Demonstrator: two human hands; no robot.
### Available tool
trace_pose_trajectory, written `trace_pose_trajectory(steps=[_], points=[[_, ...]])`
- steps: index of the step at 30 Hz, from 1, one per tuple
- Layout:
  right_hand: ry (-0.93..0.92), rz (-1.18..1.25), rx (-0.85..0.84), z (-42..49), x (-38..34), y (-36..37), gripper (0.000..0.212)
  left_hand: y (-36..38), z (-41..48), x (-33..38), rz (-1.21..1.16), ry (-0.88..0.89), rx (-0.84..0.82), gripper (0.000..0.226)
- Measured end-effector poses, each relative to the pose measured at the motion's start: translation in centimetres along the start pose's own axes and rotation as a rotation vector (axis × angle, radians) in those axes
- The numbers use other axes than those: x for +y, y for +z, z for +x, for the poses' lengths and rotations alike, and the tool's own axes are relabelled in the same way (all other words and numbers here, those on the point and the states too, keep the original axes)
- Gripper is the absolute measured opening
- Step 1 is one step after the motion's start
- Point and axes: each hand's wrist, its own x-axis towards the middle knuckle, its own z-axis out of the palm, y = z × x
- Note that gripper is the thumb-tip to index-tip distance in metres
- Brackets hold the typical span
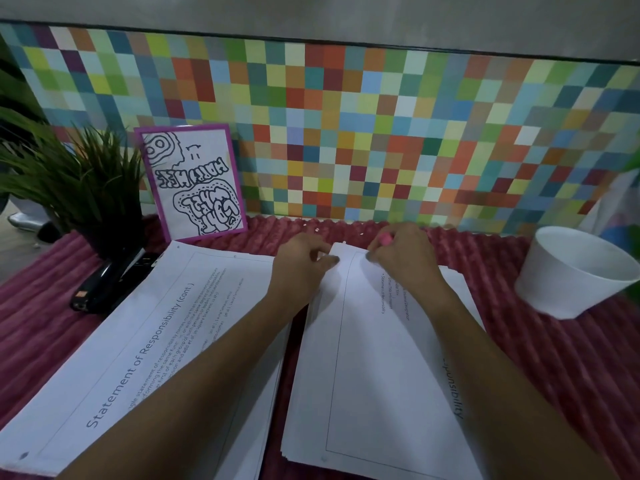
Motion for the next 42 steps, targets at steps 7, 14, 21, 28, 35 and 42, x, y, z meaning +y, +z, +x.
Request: trace_pose_trajectory(steps=[7,14,21,28,35,42], points=[[-0.001,0.173,-0.035,-0.4,-1.0,-1.1,0.009,-0.3,0.3,0.5,-0.175,-0.058,-0.073,0.020],[-0.033,0.250,-0.031,-1.2,-2.6,-1.3,0.009,1.1,-0.1,1.1,-0.164,-0.006,-0.168,0.024],[-0.067,0.194,-0.124,-0.9,-2.6,-1.9,0.025,2.1,-0.3,2.3,-0.265,-0.065,-0.117,0.032],[-0.049,0.120,-0.113,-1.7,-3.0,-1.7,0.028,2.6,-0.3,2.4,-0.366,-0.147,-0.071,0.034],[0.019,0.148,-0.019,-1.7,-4.1,-1.9,0.037,2.1,-0.7,2.7,-0.393,-0.165,-0.100,0.031],[-0.023,0.328,0.081,-1.3,-4.3,-2.7,0.038,2.0,-1.4,2.1,-0.255,-0.010,-0.042,0.026]])
